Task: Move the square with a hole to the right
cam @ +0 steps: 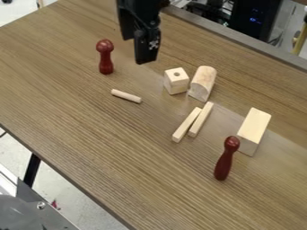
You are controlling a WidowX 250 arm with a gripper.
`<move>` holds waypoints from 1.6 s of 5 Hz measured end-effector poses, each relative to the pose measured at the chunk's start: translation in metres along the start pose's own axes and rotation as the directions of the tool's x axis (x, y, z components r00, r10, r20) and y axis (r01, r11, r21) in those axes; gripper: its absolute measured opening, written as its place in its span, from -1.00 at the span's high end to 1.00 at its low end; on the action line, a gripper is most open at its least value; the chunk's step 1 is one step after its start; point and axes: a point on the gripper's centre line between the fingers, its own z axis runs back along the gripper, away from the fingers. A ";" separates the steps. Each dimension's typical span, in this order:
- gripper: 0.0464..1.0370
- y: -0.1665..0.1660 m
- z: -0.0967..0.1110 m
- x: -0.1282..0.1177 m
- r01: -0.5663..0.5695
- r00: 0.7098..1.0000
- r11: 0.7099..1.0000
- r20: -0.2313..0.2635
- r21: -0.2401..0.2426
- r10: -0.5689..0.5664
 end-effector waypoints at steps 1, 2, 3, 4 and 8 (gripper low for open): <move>-0.92 0.012 -0.010 0.012 -0.030 0.999 1.000 -0.016 -0.005 0.030; -0.92 0.021 -0.019 0.025 -0.062 0.998 0.998 -0.027 -0.018 0.061; -0.92 0.027 -0.031 0.040 -0.061 0.997 0.998 -0.042 -0.033 0.060; -0.92 0.028 -0.039 0.053 -0.057 0.998 0.997 -0.044 -0.056 0.055; -0.92 0.002 -0.053 0.068 0.026 0.997 0.997 -0.064 -0.078 -0.031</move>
